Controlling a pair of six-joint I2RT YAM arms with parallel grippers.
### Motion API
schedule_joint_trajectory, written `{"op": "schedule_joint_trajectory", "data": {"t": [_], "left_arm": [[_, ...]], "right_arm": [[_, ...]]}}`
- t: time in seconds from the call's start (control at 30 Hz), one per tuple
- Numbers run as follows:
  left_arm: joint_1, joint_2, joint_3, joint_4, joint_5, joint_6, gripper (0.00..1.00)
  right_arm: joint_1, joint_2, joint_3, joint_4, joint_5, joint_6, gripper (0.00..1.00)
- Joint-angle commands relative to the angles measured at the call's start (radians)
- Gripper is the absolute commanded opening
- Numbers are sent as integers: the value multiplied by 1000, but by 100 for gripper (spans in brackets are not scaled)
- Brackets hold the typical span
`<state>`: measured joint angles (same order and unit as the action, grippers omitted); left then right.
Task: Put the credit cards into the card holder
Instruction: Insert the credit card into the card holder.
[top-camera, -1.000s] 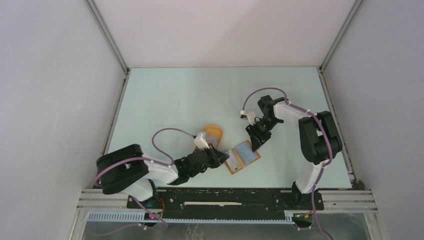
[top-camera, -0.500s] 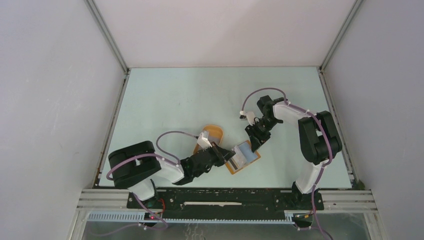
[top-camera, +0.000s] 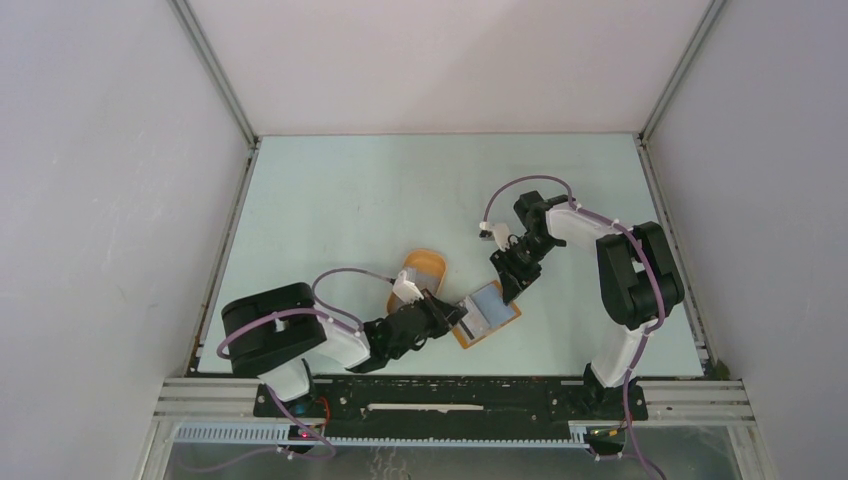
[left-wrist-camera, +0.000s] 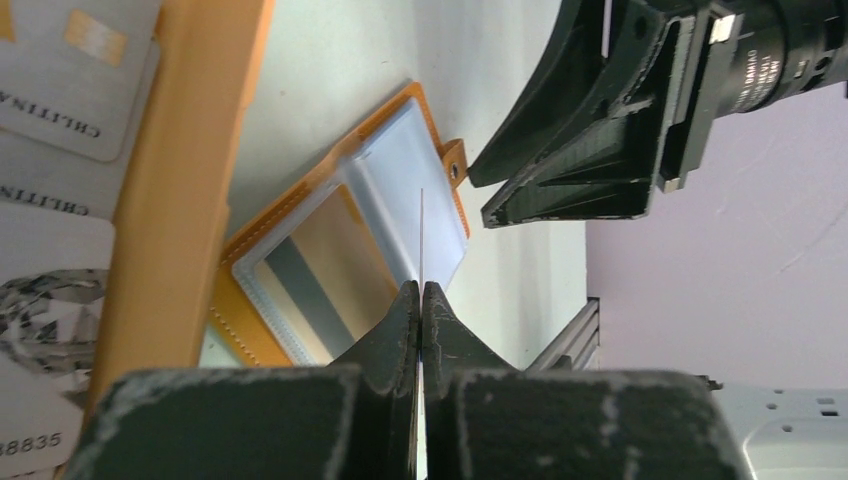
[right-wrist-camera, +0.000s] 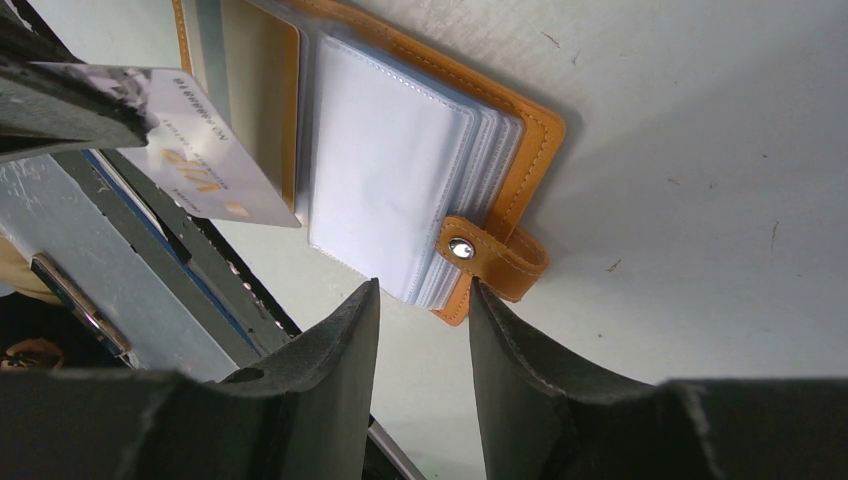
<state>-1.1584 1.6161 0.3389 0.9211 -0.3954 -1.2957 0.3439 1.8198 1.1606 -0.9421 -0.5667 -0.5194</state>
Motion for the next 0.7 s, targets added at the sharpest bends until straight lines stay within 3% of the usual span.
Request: {"op": "schedule_joint_trajectory", "data": {"t": [0.0, 0.27, 0.67], "left_arm": [[-11, 2, 46, -42, -51, -14, 0], [-14, 12, 45, -44, -77, -31, 0], [-14, 57, 3, 112, -77, -111, 0]], "right_arm": [[9, -34, 24, -6, -18, -18, 47], [12, -35, 25, -7, -18, -18, 47], [20, -26, 24, -6, -12, -20, 47]]}}
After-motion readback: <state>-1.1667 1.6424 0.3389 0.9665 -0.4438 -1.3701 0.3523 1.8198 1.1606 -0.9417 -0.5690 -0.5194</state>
